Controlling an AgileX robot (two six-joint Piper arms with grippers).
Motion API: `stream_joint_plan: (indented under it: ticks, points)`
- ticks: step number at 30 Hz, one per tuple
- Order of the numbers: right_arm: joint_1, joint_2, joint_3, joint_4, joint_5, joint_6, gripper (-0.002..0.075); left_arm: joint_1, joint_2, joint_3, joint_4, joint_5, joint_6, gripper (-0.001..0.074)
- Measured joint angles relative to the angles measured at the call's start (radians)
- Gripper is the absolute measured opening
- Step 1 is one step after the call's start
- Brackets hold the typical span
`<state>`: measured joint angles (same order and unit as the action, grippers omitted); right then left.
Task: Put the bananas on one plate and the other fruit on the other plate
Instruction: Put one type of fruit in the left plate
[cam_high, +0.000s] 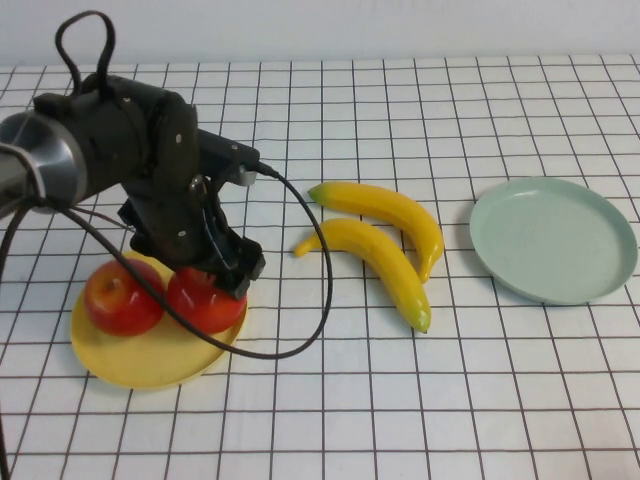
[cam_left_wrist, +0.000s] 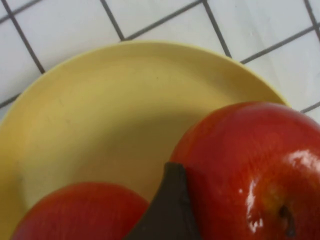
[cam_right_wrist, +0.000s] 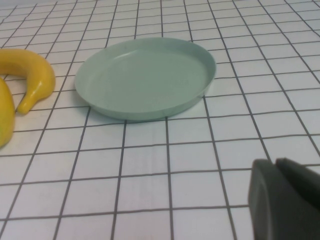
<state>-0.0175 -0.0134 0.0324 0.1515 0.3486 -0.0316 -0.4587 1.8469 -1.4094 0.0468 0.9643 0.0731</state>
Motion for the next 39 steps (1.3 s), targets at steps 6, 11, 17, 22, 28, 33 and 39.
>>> stream_joint_plan:
  ticks: [6,11,17,22,28,33,39]
  points:
    - [0.000,0.000,0.000,0.000,0.000,0.000,-0.0015,0.052,-0.008,0.025,-0.091,-0.034,0.087,0.0651]
    - [0.000,0.000,0.000,0.000,0.000,0.000,-0.0015,0.057,-0.010,0.028,-0.109,-0.034,0.121,0.0668]
    - [0.000,0.000,0.000,0.000,0.000,0.000,-0.0015,0.058,-0.073,0.037,-0.102,-0.040,0.121,0.0668]
    - [0.000,0.000,0.000,0.000,0.000,0.000,-0.0015,0.058,-0.176,0.037,-0.047,-0.054,0.062,0.0668]
    - [0.000,0.000,0.000,0.000,0.000,0.000,-0.0015,0.058,-0.199,0.048,-0.029,-0.044,0.043,0.0668]
    - [0.000,0.000,0.000,0.000,0.000,0.000,-0.0015,0.058,-0.191,0.128,-0.029,-0.130,0.043,0.0668]
    - [0.000,0.000,0.000,0.000,0.000,0.000,-0.0015,0.058,-0.189,0.272,-0.053,-0.305,0.042,0.0669]
